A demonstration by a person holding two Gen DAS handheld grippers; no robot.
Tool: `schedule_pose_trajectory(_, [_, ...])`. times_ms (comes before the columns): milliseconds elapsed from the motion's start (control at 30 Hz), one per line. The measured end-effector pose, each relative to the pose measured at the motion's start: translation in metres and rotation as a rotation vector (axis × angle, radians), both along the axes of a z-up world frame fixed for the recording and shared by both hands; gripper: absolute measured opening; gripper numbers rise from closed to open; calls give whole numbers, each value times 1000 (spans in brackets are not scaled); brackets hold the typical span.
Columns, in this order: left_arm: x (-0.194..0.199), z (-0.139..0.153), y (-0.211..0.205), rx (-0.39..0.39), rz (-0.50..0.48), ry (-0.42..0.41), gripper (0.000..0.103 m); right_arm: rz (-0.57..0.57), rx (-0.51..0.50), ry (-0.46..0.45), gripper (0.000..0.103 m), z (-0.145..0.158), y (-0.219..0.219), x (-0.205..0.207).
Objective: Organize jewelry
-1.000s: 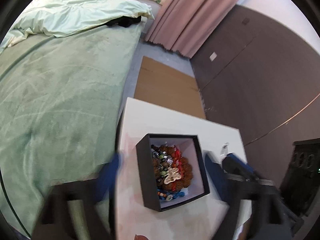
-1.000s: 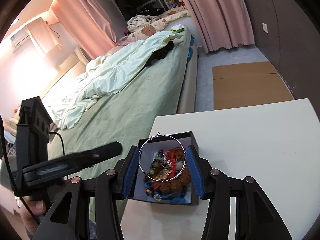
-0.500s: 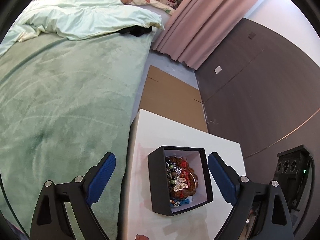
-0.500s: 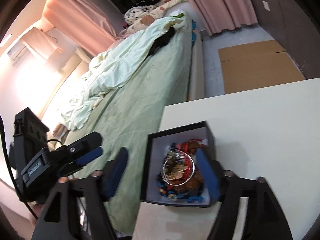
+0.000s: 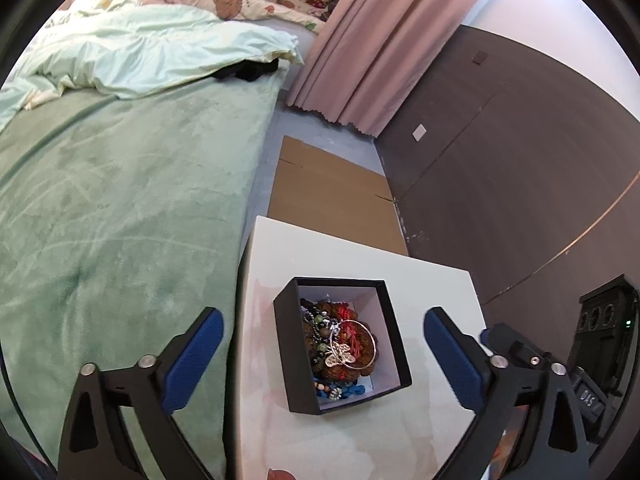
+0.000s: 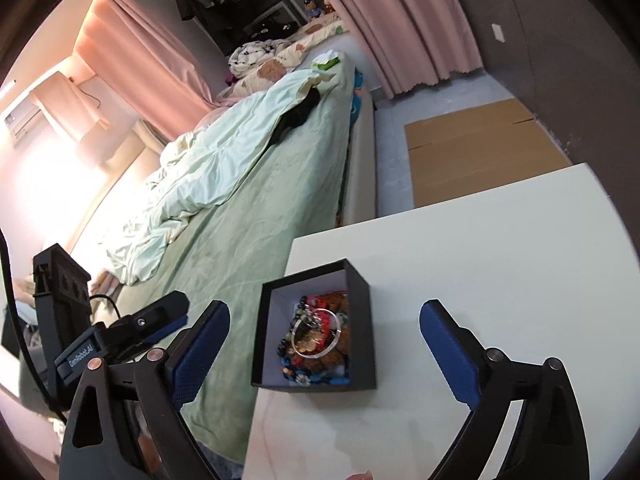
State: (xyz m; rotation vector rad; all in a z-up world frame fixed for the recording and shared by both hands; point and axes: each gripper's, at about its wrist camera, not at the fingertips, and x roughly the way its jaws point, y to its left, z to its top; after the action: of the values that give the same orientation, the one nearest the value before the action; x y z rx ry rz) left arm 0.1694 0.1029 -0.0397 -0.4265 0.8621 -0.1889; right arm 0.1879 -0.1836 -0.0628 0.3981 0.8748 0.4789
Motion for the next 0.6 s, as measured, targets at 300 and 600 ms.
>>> schedule_pose_trajectory(300, [-29,22,-25,77,-4,-67,103,4,-123,-50,103,22,-19,-28])
schedule_pose_trajectory(600, [-68,52,-53,178,93,-199,103,10,-112,-129,103,31,-42,-56])
